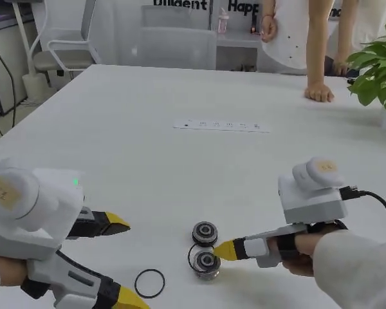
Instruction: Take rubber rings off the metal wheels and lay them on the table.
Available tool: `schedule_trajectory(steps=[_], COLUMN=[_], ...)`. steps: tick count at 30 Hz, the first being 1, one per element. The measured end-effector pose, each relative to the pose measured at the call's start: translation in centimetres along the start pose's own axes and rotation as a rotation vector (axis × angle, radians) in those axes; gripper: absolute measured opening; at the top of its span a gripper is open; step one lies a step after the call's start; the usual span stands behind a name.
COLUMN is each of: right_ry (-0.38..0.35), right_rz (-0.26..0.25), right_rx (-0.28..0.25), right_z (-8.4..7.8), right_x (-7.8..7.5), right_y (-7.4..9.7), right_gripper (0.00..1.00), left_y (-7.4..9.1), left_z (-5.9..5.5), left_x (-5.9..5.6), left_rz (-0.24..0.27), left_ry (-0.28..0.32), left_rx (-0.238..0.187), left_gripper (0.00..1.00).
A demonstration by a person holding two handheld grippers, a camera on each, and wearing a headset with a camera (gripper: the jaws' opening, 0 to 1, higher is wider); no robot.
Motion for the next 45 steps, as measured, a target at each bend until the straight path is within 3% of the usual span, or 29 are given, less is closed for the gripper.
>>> schedule_trajectory(steps=[4, 8, 12, 17, 31, 38, 41, 45], right_ry=[-0.01, -0.018, -0.025, -0.028, -0.036, -0.035, -0.03, -0.031], right_rz=[0.001, 0.002, 0.003, 0.007, 0.026, 0.024, 0.028, 0.037], right_rx=[-0.017, -0.034, -0.048, -0.055, -0.073, -0.065, -0.067, -0.071], right_z=[0.3, 0.6, 0.8, 0.9, 1.3, 1.2, 1.3, 1.4], right_x=[0.0, 0.0, 0.0, 0.0, 0.4, 0.5, 0.8, 0.9], right_y=[0.2, 0.4, 0.5, 0.6, 0.6, 0.5, 0.5, 0.5], right_gripper=[0.0, 0.0, 0.0, 0.0, 0.0, 0.0, 0.0, 0.0], left_y=[0.2, 0.7, 0.8, 0.9, 1.7, 1.0, 0.9, 0.7], left_z=[-0.3, -0.5, -1.2, -1.8, -3.7, -5.1, -5.4, -5.6], left_x=[-0.2, 0.3, 0.4, 0.3, 1.0, 0.8, 0.7, 0.5], left_rz=[-0.006, 0.014, 0.025, 0.014, 0.052, 0.033, 0.021, 0.017], left_ry=[0.006, 0.044, 0.066, 0.087, 0.146, 0.122, 0.167, 0.17], left_rx=[0.005, -0.018, -0.003, 0.0, -0.009, 0.047, 0.034, 0.038], left_gripper=[0.74, 0.79, 0.84, 0.86, 0.85, 0.82, 0.83, 0.85])
Point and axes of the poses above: the centre of the closed fingertips' face, and the gripper's own axes: y roughly backward along the fingers, x roughly to its left, z roughly out of its top, the point moved 3 cm from there along y, roughly backward along the fingers, and after that the axes turned 3 degrees about -y, right-handed, at the moved point
